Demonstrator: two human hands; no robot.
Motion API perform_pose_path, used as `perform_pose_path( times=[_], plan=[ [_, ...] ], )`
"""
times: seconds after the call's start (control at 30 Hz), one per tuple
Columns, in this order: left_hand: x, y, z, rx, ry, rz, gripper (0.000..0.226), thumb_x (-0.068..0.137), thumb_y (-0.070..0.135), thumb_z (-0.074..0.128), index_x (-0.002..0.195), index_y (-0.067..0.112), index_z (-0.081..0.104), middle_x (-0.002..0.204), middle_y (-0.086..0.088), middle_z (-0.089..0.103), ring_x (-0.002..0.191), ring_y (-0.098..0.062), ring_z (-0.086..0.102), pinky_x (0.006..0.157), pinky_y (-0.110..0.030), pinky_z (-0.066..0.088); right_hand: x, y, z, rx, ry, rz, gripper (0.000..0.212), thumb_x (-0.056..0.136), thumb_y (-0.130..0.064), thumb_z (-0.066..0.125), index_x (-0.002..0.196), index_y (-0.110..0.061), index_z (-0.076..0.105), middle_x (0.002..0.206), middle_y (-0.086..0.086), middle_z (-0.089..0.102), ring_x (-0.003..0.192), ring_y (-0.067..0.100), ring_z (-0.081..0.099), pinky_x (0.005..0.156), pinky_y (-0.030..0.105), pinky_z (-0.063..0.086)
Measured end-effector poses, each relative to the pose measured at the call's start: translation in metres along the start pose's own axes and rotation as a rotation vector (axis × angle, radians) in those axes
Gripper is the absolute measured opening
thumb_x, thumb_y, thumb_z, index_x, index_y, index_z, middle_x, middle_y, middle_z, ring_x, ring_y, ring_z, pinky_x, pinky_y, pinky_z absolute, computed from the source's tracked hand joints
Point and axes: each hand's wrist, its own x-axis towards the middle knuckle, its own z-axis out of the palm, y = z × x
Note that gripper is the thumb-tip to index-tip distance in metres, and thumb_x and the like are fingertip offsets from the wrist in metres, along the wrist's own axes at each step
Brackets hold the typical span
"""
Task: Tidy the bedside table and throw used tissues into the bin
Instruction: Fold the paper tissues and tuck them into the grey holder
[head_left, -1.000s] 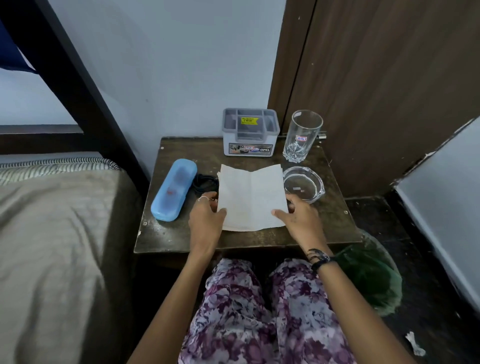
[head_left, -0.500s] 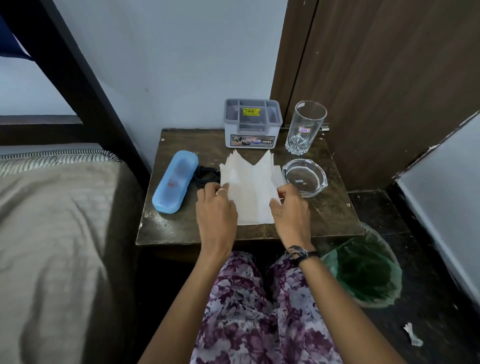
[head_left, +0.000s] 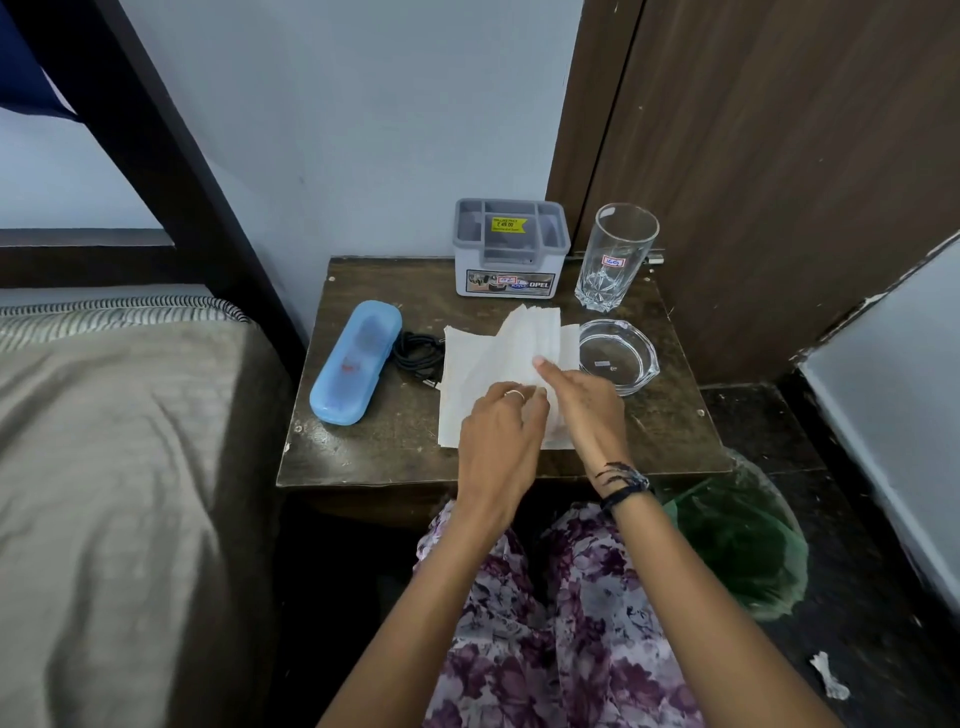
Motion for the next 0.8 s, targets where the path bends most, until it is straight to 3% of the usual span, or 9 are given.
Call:
perform_pose_path(
  times=[0.03, 0.1, 0.27, 0.37, 0.43, 0.5, 0.63, 0.73, 0.8],
  plan=[
    [0.000, 0.001, -0.001, -0.066, -0.015, -0.032, 0.038, 0.098, 0.032, 0.034, 0.091, 0.009, 0.064, 0.119, -0.002, 0.061, 0.096, -0.017, 0.057, 0.082, -0.033, 0.043, 0.002, 0.000, 0.000, -0.068, -0.002, -0.007, 0.053, 0.083, -0.041, 0.063, 0.050, -0.015, 0.031, 0.050, 0.000, 0.029, 0.049, 0.013, 0.029, 0.051, 0.030, 0.022],
    [0.000, 0.002, -0.004, -0.162, 0.008, -0.072, 0.034, 0.098, 0.032, 0.036, 0.098, 0.013, 0.064, 0.117, 0.000, 0.061, 0.091, -0.011, 0.055, 0.078, -0.026, 0.040, 0.006, 0.004, -0.001, -0.148, -0.002, -0.020, 0.046, 0.083, -0.030, 0.063, 0.052, -0.013, 0.034, 0.052, 0.000, 0.033, 0.050, 0.014, 0.031, 0.049, 0.029, 0.021],
    [0.012, -0.014, -0.016, -0.016, 0.188, -0.040, 0.030, 0.095, 0.021, 0.044, 0.121, 0.014, 0.059, 0.131, -0.001, 0.055, 0.122, -0.015, 0.044, 0.094, -0.024, 0.037, 0.011, 0.014, -0.002, -0.117, -0.003, 0.000, 0.026, 0.083, -0.023, 0.055, 0.093, 0.001, 0.057, 0.090, 0.014, 0.063, 0.080, 0.026, 0.057, 0.067, 0.034, 0.041],
    [0.020, -0.024, -0.021, -0.084, 0.196, -0.083, 0.032, 0.097, 0.018, 0.043, 0.126, 0.013, 0.054, 0.136, -0.002, 0.049, 0.127, -0.016, 0.040, 0.098, -0.024, 0.034, 0.013, 0.015, -0.003, -0.065, -0.025, -0.006, 0.027, 0.087, -0.020, 0.050, 0.111, -0.007, 0.048, 0.105, 0.007, 0.060, 0.092, 0.025, 0.057, 0.076, 0.035, 0.046],
    [0.023, -0.027, -0.020, -0.222, 0.080, -0.114, 0.031, 0.098, 0.020, 0.041, 0.122, 0.013, 0.059, 0.132, -0.002, 0.054, 0.122, -0.013, 0.046, 0.098, -0.023, 0.034, 0.013, 0.015, -0.003, -0.012, -0.036, -0.010, 0.023, 0.090, -0.016, 0.048, 0.110, -0.010, 0.041, 0.103, 0.005, 0.058, 0.083, 0.020, 0.057, 0.068, 0.032, 0.046],
    [0.022, -0.025, -0.016, -0.238, -0.080, -0.098, 0.030, 0.098, 0.019, 0.041, 0.118, 0.014, 0.063, 0.129, -0.001, 0.056, 0.119, -0.010, 0.047, 0.094, -0.019, 0.032, 0.013, 0.016, -0.002, 0.047, -0.021, 0.000, 0.027, 0.091, -0.017, 0.047, 0.115, -0.011, 0.038, 0.098, 0.004, 0.056, 0.074, 0.014, 0.053, 0.060, 0.029, 0.042],
    [0.022, -0.024, -0.006, -0.147, -0.149, -0.038, 0.028, 0.095, 0.013, 0.046, 0.118, 0.014, 0.062, 0.130, -0.004, 0.054, 0.120, -0.015, 0.048, 0.095, -0.018, 0.033, 0.014, 0.014, 0.000, 0.125, -0.033, 0.058, 0.049, 0.090, -0.040, 0.052, 0.130, -0.016, 0.036, 0.112, 0.001, 0.053, 0.096, 0.018, 0.051, 0.079, 0.033, 0.041],
    [0.028, -0.022, -0.005, -0.277, -0.065, -0.144, 0.032, 0.094, 0.013, 0.049, 0.126, 0.014, 0.053, 0.131, -0.007, 0.054, 0.108, -0.016, 0.054, 0.088, -0.023, 0.042, 0.014, 0.012, -0.002, 0.112, -0.087, -0.022, 0.054, 0.088, -0.020, 0.061, 0.134, -0.013, 0.035, 0.113, 0.000, 0.055, 0.101, 0.015, 0.053, 0.083, 0.026, 0.039],
    [0.033, -0.018, -0.010, -0.482, -0.024, -0.269, 0.042, 0.093, 0.013, 0.053, 0.134, 0.013, 0.042, 0.127, -0.008, 0.054, 0.104, -0.017, 0.054, 0.087, -0.029, 0.047, 0.015, 0.008, -0.005, 0.153, -0.103, -0.072, 0.051, 0.087, -0.013, 0.060, 0.134, -0.012, 0.037, 0.121, 0.001, 0.058, 0.109, 0.018, 0.057, 0.094, 0.032, 0.044]
  ],
)
